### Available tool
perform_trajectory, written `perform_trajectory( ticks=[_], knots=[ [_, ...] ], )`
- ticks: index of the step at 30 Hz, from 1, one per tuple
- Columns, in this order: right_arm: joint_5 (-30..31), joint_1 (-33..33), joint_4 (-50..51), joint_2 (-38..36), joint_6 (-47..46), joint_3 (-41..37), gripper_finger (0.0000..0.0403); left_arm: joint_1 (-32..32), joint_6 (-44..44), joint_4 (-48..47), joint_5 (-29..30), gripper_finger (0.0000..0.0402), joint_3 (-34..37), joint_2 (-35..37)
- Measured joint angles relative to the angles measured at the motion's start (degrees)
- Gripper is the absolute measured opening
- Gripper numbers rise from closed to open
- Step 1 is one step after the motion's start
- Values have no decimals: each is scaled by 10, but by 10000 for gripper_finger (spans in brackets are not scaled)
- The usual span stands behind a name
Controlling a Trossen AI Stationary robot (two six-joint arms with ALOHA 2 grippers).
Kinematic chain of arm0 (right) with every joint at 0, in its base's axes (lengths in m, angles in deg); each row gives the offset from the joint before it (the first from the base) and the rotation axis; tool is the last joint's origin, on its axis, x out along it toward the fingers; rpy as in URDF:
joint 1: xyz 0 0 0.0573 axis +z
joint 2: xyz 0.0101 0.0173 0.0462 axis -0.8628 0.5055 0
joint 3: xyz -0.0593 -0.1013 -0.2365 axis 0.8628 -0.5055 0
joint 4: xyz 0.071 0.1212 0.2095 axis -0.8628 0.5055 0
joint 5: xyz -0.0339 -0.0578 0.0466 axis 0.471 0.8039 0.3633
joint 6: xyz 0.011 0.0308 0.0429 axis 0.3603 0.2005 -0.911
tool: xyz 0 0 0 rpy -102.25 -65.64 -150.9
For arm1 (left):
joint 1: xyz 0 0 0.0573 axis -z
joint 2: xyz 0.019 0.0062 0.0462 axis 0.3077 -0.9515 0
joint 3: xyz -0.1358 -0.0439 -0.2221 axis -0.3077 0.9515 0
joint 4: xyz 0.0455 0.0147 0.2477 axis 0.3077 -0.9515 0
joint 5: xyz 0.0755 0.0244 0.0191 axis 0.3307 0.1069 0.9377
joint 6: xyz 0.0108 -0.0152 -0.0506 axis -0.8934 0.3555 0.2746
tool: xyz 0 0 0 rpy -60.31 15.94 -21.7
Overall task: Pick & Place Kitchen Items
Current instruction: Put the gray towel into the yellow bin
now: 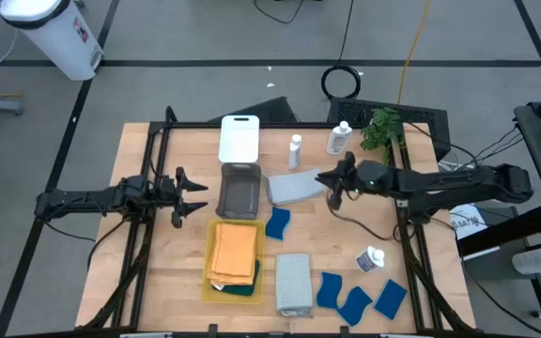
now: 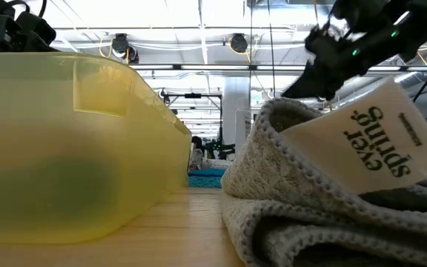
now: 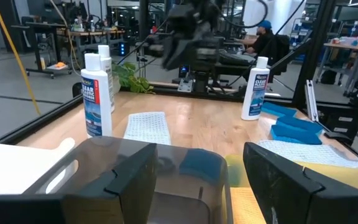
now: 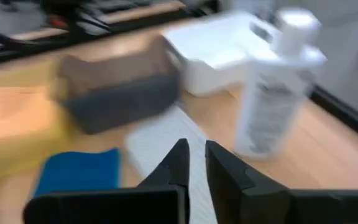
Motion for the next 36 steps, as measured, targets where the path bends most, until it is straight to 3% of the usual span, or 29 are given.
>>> perform_trajectory(
  ticks=[4,11,17,22,36],
  knots=[
    [-31,-60,13,34,-22,0,86,0,0,0,0,244,0,0],
    [-134,-148,30,68,-94,0,239,0,0,0,0,244,-1,0],
    [-150,-174,50,131,-111,0,322,0,0,0,0,244,-1,0],
    [-176,-176,27,192,-111,0,328,0,0,1,0,244,-1,0],
    [-241,-185,-103,299,-185,1,292,0,1,1,0,244,-1,0]
  ],
)
